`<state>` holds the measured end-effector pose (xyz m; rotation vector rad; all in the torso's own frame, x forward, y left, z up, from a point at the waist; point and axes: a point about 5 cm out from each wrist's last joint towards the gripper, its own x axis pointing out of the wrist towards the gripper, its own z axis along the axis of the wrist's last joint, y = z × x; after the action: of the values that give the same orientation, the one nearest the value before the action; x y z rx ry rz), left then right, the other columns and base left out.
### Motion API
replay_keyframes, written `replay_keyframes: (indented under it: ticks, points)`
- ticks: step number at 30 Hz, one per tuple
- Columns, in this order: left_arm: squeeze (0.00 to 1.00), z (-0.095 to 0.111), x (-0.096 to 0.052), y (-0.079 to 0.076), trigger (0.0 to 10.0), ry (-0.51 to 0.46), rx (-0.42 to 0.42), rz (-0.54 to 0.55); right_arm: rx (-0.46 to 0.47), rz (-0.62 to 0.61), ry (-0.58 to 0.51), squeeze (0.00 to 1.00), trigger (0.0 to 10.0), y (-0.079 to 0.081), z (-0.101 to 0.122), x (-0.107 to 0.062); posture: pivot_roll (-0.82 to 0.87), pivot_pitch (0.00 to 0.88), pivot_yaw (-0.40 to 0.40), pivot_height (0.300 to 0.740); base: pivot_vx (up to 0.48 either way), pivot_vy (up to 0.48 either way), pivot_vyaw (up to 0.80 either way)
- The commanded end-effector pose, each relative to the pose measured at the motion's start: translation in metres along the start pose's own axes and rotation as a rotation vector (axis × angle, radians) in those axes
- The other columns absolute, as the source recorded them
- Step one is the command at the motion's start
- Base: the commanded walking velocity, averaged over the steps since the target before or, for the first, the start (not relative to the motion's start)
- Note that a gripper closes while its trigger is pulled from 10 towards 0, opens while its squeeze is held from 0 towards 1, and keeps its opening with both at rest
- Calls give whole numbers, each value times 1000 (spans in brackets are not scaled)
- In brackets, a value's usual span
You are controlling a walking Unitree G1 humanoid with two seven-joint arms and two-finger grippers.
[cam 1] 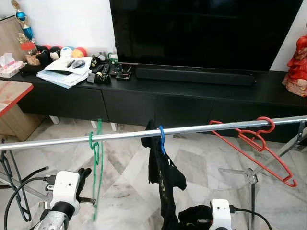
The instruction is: Hang hanger
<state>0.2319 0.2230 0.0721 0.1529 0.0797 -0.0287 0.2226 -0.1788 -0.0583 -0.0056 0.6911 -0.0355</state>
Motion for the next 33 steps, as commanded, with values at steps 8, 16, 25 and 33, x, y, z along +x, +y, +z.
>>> replay_keyframes:
  ticks: [8, 16, 25, 33]
  points:
    - [1000, 18, 4, 17, 10000, -41, -59, 74, 4, -2, -10, 0, 10000, -1, 3, 1, 55, 54, 23, 740, 0, 0, 0]
    - [1000, 36, 11, 27, 10000, -74, -179, 120, 6, 2, -10, 0, 10000, 1, 3, 1, 59, 56, 23, 740, 0, 0, 0]
    - [1000, 46, 18, 15, 10000, -27, -225, -19, 4, -1, -8, 0, 10000, -1, 3, 1, 60, 59, 20, 740, 0, 0, 0]
    - [1000, 45, 18, 10, 10000, 49, -221, -109, 2, -1, -8, 0, 10000, -2, 3, 1, 59, 60, 18, 740, 0, 0, 0]
